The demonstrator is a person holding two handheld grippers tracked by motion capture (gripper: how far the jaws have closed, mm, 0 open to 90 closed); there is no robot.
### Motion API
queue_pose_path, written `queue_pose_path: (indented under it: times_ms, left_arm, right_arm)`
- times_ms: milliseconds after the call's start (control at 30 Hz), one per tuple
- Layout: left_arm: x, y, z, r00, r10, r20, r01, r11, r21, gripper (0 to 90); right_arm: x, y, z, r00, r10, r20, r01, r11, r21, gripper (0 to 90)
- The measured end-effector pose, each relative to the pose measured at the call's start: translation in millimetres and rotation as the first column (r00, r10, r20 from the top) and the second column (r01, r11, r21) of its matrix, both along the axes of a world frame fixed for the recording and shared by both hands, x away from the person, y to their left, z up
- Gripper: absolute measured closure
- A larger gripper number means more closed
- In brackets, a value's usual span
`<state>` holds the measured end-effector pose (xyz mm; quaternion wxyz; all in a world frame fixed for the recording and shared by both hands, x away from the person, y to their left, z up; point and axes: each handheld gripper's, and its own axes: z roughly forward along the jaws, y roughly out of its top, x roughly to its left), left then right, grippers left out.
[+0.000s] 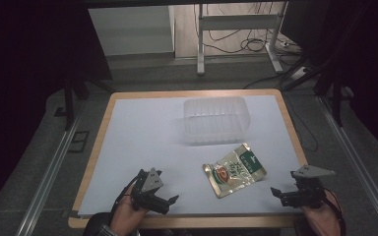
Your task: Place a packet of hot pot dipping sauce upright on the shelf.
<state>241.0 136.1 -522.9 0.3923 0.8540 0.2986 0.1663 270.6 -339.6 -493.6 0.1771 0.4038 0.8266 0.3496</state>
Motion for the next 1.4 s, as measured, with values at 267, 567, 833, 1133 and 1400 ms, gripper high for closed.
queue_pose_path:
  times_ms: [267, 567, 833, 1133, 1400]
  left_arm:
    - [-0.4, -0.5, 0.0, 1.0, 0.0, 0.002, 0.0, 1.0, 0.006, 2.1]
    - [-0.1, 0.1, -0.3, 1.0, -0.002, 0.004, 0.002, 1.0, -0.001, 1.6]
    - [0.1, 1.1, 0.2, 1.0, -0.004, 0.007, 0.004, 0.9999, -0.013, 0.9]
    - [0.0, 0.8, 0.3, 1.0, -0.004, 0.008, 0.004, 0.9998, -0.017, 0.8]
    - [-0.1, -0.4, -0.2, 0.9999, -0.009, 0.007, 0.009, 0.9999, -0.01, 0.8]
  right_arm:
    - [2.8, -9.4, -2.0, 0.9999, 0.013, 0.008, -0.013, 1.0, 0.012, 0.0]
    - [4.0, -9.0, -3.6, 0.9998, 0.018, -0.004, -0.018, 1.0, 0.003, 0.0]
    - [5.1, -8.6, -5.7, 0.9992, 0.009, -0.039, -0.009, 1.0, -0.003, 0.0]
    - [5.4, -5.8, -2.9, 0.9997, 0.011, -0.023, -0.01, 1.0, 0.025, 0.0]
    - [7.1, -0.9, -0.3, 0.9995, 0.017, -0.027, -0.016, 0.999, 0.034, 0.0]
